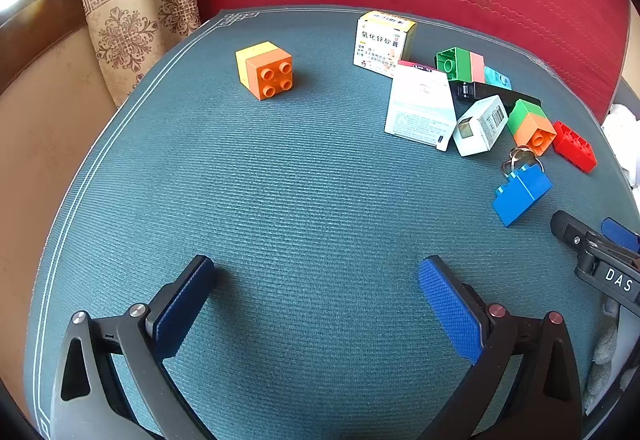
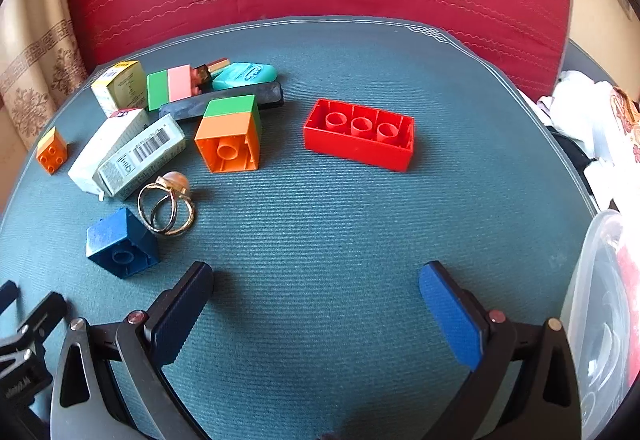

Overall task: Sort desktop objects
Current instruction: 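Move the left tool toward the orange-yellow Lego brick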

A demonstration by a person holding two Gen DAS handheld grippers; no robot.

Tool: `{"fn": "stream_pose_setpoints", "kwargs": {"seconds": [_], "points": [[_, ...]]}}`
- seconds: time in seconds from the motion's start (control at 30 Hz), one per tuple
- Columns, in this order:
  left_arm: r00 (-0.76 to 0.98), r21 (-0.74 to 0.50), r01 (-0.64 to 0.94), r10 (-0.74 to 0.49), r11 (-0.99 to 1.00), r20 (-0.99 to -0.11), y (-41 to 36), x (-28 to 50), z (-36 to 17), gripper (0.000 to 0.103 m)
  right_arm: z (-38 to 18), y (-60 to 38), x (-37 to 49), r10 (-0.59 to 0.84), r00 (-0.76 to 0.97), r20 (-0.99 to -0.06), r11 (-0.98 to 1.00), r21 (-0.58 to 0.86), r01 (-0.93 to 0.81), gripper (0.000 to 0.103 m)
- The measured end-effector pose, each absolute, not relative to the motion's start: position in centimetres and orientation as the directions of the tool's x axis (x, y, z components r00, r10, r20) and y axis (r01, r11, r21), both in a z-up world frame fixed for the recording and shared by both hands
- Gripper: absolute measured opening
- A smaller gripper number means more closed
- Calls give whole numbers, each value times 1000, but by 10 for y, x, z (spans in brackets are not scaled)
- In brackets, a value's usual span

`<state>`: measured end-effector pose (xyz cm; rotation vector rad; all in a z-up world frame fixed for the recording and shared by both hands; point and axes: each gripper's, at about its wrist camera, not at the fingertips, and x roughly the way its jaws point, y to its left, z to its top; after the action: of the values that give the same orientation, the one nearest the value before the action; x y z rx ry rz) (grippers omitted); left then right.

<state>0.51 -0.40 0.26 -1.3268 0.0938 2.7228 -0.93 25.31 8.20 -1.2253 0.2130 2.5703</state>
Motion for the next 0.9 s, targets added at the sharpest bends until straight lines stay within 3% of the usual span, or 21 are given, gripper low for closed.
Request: {"fn": "stream_pose_setpoints", "kwargs": {"seconds": [0.47, 0.9], "points": [[-686, 29, -116, 59, -993, -725, -8, 3, 37, 103, 87, 245, 6, 133, -612, -780, -964, 40, -261, 103], [-712, 31, -30, 0, -999, -702, -35, -42, 55, 103, 132, 254, 17, 104, -735, -671, -966, 107, -235, 103]]}}
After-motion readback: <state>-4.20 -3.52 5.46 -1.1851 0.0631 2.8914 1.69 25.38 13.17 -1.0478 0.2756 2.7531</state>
